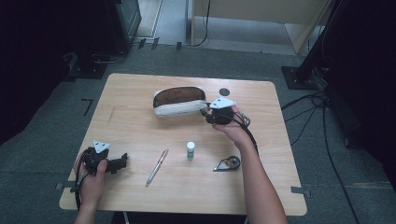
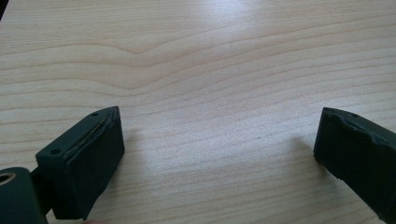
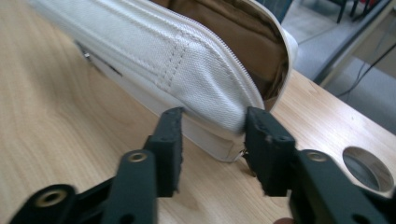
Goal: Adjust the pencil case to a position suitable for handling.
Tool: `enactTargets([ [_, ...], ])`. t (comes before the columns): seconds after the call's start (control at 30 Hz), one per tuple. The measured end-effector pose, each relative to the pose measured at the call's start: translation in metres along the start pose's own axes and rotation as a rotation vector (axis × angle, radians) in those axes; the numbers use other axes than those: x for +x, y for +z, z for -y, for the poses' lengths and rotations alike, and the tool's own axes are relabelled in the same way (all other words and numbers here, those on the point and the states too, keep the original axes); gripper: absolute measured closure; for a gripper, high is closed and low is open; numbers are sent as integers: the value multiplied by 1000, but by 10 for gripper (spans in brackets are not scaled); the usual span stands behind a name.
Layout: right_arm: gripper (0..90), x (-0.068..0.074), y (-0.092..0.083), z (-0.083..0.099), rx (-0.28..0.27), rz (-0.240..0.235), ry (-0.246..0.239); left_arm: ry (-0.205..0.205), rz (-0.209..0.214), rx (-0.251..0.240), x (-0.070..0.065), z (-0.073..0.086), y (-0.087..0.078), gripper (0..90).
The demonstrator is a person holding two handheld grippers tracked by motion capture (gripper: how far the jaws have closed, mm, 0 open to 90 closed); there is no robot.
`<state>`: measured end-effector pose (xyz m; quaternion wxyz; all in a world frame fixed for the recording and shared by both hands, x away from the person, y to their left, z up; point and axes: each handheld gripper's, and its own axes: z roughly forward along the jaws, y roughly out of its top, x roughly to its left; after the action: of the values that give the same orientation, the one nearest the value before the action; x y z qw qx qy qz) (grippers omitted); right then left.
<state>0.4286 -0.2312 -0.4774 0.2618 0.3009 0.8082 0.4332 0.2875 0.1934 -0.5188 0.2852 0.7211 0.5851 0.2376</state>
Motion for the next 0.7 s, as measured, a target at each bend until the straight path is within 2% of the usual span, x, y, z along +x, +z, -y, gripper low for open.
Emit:
enactTargets([
  [0.1,638,4,-3,0,-1,-17,0,2,0,0,0,0,0,18],
  [0.13,651,9,-5,0,3,-50,9,0,0,0,0,0,0,19],
  [0.2,658,12,-7,0,0,-67,8,0,0,0,0,0,0,18],
  [0.27,662,20,-10,0,-4,-115,19,0,0,0,0,0,0,18],
  [0.37,660,26,-11,1,-9,-133,26,0,0,0,0,0,0,18],
  [0.43,660,34,-11,1,-23,-166,37,0,0,0,0,0,0,18],
  [0.53,630,43,-11,-1,-17,-216,32,1,0,0,0,0,0,18],
  [0.57,630,43,-11,-1,-17,-216,32,1,0,0,0,0,0,19],
  [0.6,608,48,-11,-2,-8,-262,12,0,0,0,0,0,0,18],
  [0.63,608,48,-11,-2,-8,-262,12,0,0,0,0,0,0,18],
  [0.7,553,50,-15,-3,-8,-311,5,1,0,0,0,0,0,19],
])
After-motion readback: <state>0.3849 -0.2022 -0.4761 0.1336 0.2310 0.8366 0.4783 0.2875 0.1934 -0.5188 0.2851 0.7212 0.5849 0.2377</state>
